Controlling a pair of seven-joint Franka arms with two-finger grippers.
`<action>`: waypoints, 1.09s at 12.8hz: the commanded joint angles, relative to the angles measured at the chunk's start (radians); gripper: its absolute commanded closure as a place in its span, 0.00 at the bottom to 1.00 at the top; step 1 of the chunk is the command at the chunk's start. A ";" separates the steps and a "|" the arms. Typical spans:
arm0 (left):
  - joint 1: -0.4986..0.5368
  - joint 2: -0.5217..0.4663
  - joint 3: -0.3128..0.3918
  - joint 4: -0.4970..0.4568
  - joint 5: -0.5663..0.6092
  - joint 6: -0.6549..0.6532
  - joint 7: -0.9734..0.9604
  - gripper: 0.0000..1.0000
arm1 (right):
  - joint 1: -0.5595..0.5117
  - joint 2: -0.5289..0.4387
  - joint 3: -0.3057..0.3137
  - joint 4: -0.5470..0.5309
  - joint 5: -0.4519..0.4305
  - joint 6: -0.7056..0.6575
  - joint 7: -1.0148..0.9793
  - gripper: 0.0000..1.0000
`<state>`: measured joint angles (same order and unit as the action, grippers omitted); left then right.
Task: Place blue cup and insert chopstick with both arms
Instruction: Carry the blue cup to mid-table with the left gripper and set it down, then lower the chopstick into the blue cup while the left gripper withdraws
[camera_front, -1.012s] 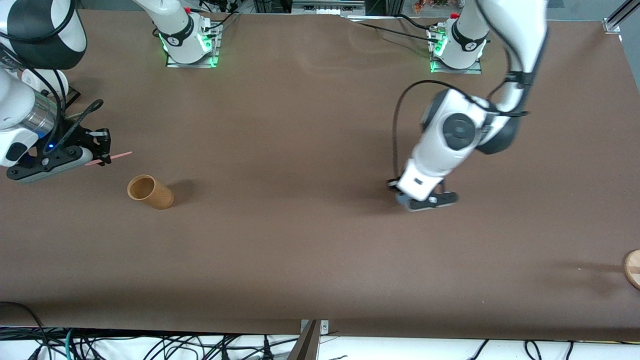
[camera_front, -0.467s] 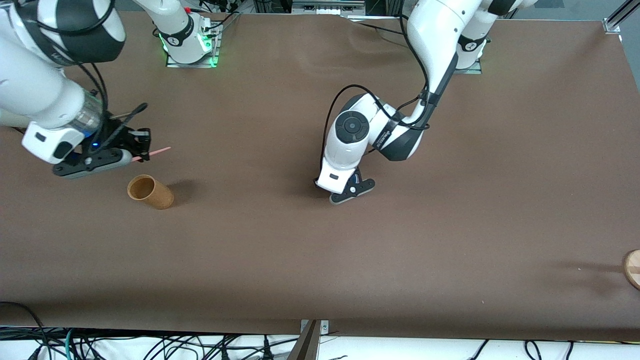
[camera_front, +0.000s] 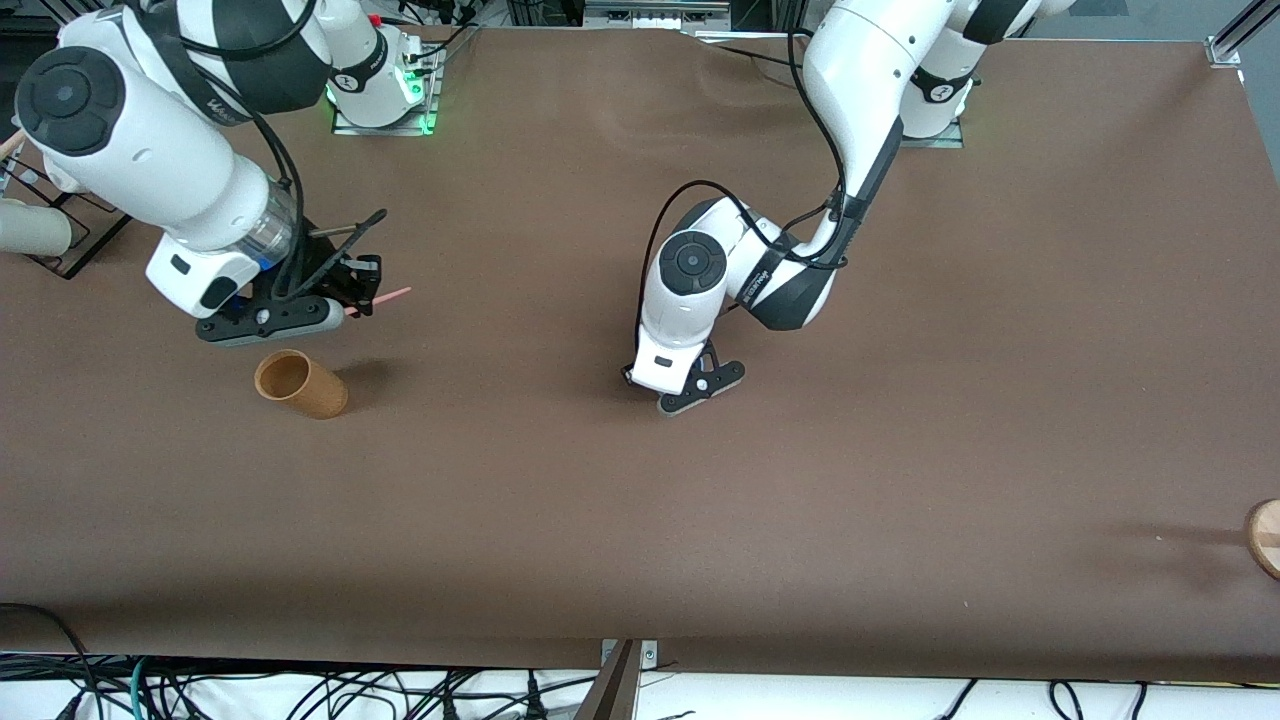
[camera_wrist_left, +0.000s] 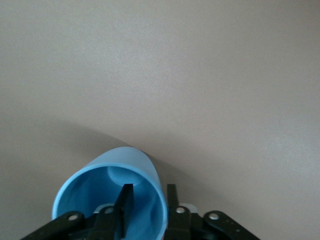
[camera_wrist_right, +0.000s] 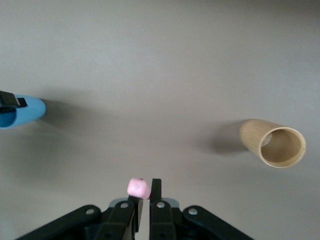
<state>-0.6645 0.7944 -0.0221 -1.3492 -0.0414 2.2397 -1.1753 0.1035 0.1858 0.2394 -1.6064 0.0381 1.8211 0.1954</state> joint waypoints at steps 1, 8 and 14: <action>-0.009 0.017 0.011 0.039 0.024 -0.017 -0.040 0.52 | 0.027 0.029 0.015 0.039 0.013 0.015 0.070 1.00; 0.092 -0.162 0.010 0.042 -0.078 -0.233 0.204 0.00 | 0.203 0.217 0.014 0.244 -0.018 0.079 0.376 1.00; 0.345 -0.365 0.111 0.019 -0.063 -0.486 0.932 0.00 | 0.373 0.476 0.009 0.540 -0.141 0.128 0.708 1.00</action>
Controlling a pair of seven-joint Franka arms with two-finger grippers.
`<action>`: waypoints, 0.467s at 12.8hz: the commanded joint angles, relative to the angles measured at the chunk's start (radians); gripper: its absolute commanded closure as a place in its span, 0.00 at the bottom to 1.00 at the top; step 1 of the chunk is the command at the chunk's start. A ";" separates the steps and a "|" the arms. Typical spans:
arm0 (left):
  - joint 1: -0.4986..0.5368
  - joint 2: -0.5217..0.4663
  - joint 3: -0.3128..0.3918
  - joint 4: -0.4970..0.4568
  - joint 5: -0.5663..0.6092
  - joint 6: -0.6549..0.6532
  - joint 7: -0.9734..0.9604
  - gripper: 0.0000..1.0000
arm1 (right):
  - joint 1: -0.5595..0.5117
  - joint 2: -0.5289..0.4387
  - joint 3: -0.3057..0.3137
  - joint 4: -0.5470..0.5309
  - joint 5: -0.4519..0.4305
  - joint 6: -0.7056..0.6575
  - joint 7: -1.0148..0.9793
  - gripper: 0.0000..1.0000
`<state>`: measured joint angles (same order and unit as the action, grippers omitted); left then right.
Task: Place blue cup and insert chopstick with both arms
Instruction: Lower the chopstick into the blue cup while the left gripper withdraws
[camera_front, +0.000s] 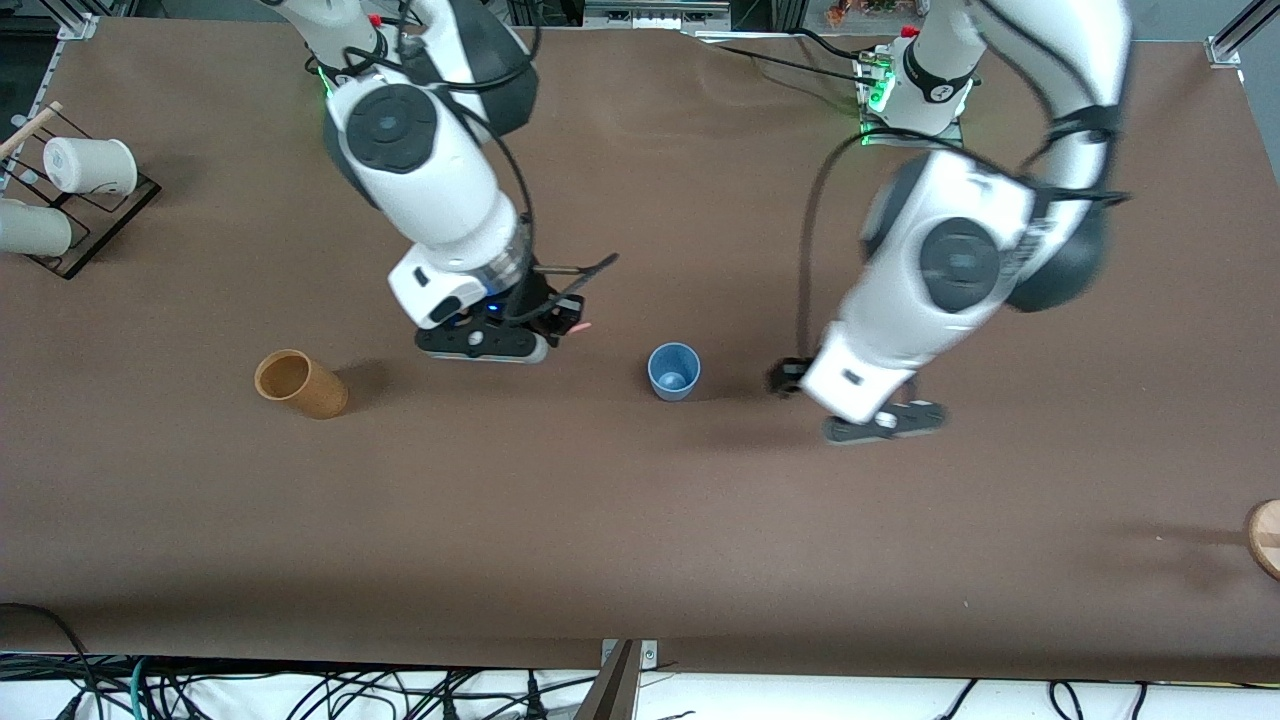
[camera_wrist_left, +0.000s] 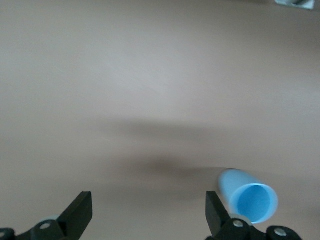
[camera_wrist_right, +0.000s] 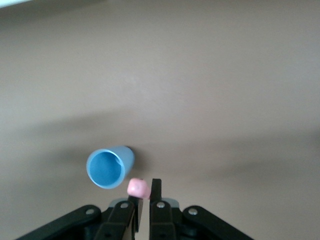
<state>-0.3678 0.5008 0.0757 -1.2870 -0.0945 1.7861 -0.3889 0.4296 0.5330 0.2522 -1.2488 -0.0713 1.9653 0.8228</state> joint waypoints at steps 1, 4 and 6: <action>0.073 -0.105 0.030 -0.043 0.024 -0.057 0.184 0.00 | 0.069 0.169 -0.008 0.218 -0.041 -0.007 0.116 1.00; 0.180 -0.218 0.032 -0.044 0.042 -0.088 0.202 0.00 | 0.104 0.219 -0.005 0.235 -0.099 0.088 0.189 1.00; 0.213 -0.321 0.035 -0.044 0.044 -0.158 0.199 0.00 | 0.120 0.239 -0.022 0.235 -0.100 0.116 0.197 1.00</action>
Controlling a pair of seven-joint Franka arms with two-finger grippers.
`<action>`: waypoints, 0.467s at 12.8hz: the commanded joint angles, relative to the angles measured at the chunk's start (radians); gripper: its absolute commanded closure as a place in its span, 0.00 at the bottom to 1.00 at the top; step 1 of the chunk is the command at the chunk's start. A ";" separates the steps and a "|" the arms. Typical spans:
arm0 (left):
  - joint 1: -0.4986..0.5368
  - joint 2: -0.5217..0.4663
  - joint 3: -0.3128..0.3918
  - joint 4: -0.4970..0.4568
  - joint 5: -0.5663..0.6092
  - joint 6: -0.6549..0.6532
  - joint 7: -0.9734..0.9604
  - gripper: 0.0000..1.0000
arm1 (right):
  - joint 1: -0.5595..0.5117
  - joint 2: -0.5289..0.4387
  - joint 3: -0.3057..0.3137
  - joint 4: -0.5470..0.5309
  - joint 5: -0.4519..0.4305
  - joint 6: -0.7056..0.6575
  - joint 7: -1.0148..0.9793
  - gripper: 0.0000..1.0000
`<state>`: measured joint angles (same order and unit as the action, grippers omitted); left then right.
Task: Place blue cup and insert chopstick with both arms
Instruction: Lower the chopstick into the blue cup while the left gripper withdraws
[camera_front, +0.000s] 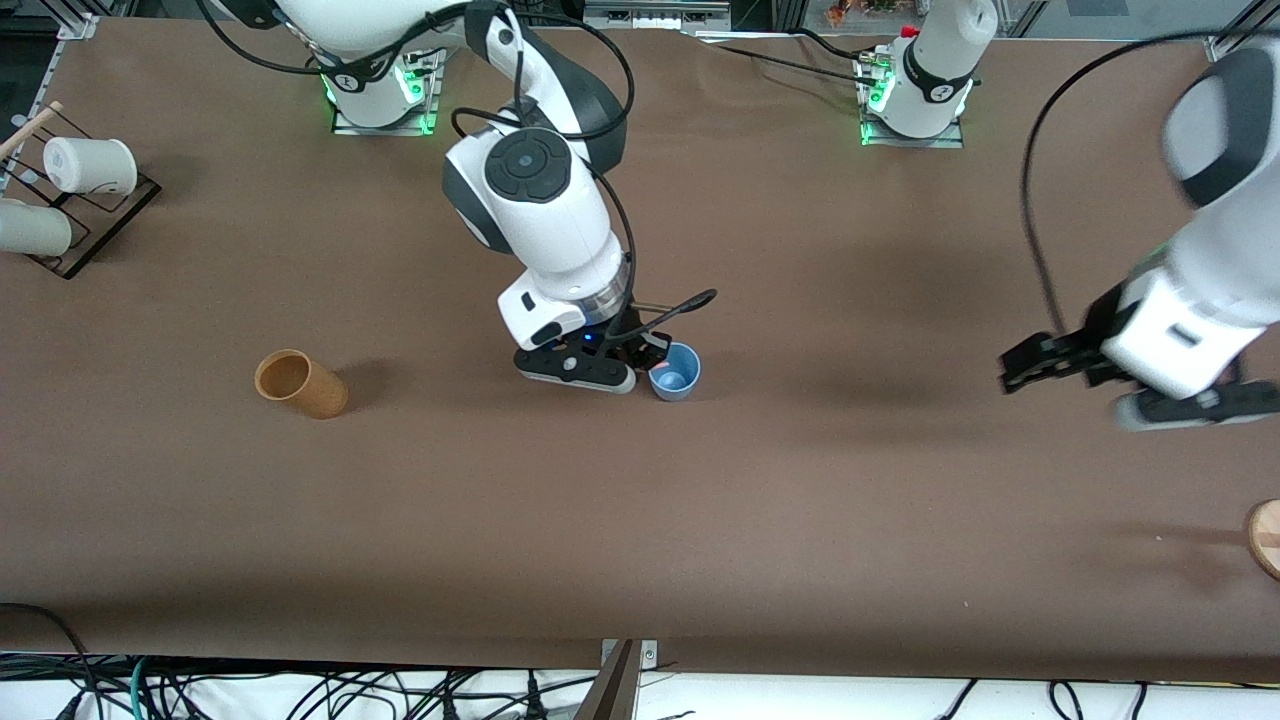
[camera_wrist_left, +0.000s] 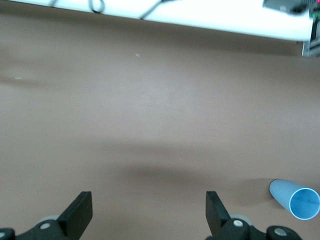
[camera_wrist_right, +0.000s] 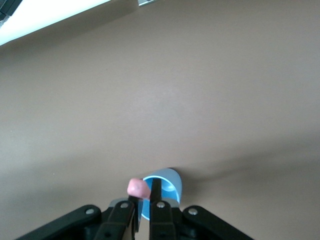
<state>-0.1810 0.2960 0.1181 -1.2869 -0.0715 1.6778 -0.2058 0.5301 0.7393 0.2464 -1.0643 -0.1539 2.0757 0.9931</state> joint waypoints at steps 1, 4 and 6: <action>0.037 -0.145 -0.008 -0.064 0.022 -0.070 0.014 0.00 | 0.025 0.034 -0.018 0.050 -0.018 0.010 0.036 1.00; 0.051 -0.205 -0.015 -0.107 0.056 -0.084 0.025 0.00 | 0.041 0.055 -0.025 0.046 -0.059 0.011 0.045 1.00; 0.110 -0.239 -0.012 -0.176 0.044 -0.086 0.101 0.00 | 0.054 0.077 -0.024 0.040 -0.092 0.011 0.067 1.00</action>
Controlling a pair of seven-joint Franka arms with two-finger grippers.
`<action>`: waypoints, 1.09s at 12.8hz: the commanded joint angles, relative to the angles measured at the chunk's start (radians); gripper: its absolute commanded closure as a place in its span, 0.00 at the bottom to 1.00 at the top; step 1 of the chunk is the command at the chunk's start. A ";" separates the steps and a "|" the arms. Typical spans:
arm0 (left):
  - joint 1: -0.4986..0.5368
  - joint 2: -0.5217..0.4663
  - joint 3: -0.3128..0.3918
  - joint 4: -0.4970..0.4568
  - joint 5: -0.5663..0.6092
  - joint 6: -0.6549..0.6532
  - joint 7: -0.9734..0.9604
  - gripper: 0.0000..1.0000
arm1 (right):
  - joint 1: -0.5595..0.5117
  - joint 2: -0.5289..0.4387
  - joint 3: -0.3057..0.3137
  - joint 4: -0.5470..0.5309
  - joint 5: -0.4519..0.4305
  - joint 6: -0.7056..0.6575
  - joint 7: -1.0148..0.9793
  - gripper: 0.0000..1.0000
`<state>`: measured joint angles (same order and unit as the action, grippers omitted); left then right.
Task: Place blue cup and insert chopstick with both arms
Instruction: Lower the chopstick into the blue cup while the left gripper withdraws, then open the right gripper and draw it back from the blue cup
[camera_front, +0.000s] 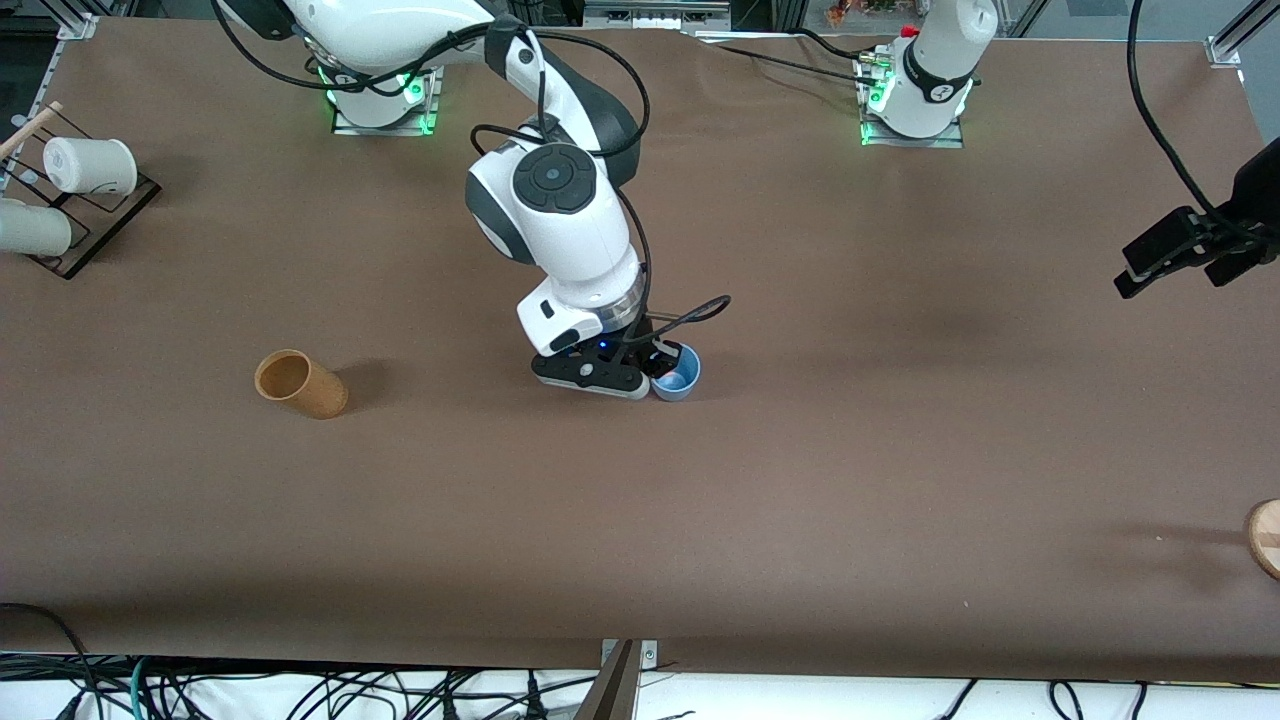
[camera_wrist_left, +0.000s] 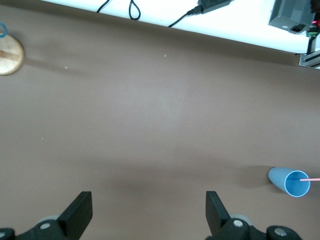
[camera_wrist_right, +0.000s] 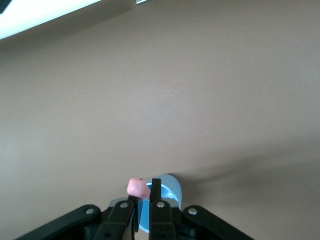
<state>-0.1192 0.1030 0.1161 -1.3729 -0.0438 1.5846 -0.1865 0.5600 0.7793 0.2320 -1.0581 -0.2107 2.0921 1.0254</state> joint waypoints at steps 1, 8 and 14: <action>0.050 -0.068 -0.010 -0.139 0.018 0.017 0.110 0.00 | 0.027 0.043 -0.010 0.033 -0.035 -0.006 0.042 0.90; 0.039 -0.072 -0.012 -0.160 0.001 -0.005 0.140 0.00 | -0.001 -0.027 -0.011 0.033 -0.018 -0.136 -0.008 0.00; 0.049 -0.069 -0.012 -0.163 0.001 -0.006 0.205 0.00 | -0.296 -0.349 -0.010 -0.178 0.186 -0.388 -0.563 0.00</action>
<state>-0.0786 0.0461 0.1045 -1.5236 -0.0440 1.5850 -0.0110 0.3671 0.5869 0.2081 -1.0514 -0.0768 1.7290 0.6204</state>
